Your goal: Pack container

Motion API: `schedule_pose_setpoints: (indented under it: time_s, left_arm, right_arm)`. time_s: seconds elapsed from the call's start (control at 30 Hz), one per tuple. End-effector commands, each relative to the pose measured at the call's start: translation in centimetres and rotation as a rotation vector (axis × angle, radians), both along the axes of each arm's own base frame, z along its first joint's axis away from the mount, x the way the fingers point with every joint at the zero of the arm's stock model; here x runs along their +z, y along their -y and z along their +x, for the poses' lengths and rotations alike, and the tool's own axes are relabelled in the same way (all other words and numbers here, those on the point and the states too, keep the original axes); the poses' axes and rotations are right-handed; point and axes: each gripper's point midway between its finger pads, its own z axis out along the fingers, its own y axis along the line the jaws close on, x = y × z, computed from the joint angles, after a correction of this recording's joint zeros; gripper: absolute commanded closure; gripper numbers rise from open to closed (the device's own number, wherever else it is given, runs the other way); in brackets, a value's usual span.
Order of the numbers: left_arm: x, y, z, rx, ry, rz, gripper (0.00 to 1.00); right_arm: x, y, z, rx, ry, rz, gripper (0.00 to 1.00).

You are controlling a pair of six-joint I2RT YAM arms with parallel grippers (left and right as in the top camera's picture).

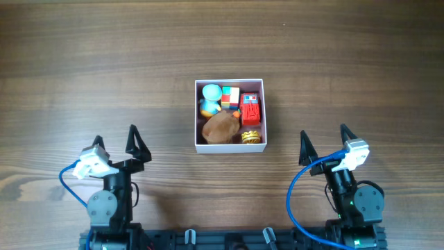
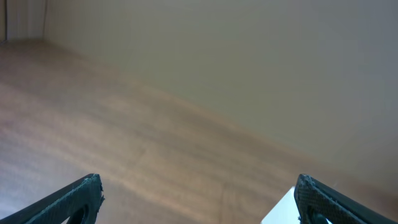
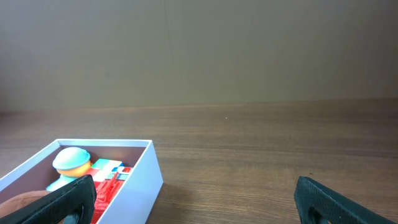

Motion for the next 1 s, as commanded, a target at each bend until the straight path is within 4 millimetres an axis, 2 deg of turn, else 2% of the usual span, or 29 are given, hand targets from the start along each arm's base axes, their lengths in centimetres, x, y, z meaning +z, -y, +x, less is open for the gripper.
schedule_pose_setpoints:
  time_s: [0.0,0.27,0.97]
  left_arm:
    - [-1.4,0.0,0.1,-0.006,-0.030,0.009,0.00]
    - [-1.7,1.5,0.2,-0.108,-0.041,0.001,0.00]
    - [-1.7,1.6,0.2,-0.109,-0.044,0.001,0.00]
  right_arm:
    - [0.1,0.2,0.0,-0.013,0.005,-0.004,0.00]
    - [0.1,0.2,0.0,-0.013,0.005,-0.004,0.00]
    - [0.1,0.2,0.0,-0.013,0.005,-0.003,0.00]
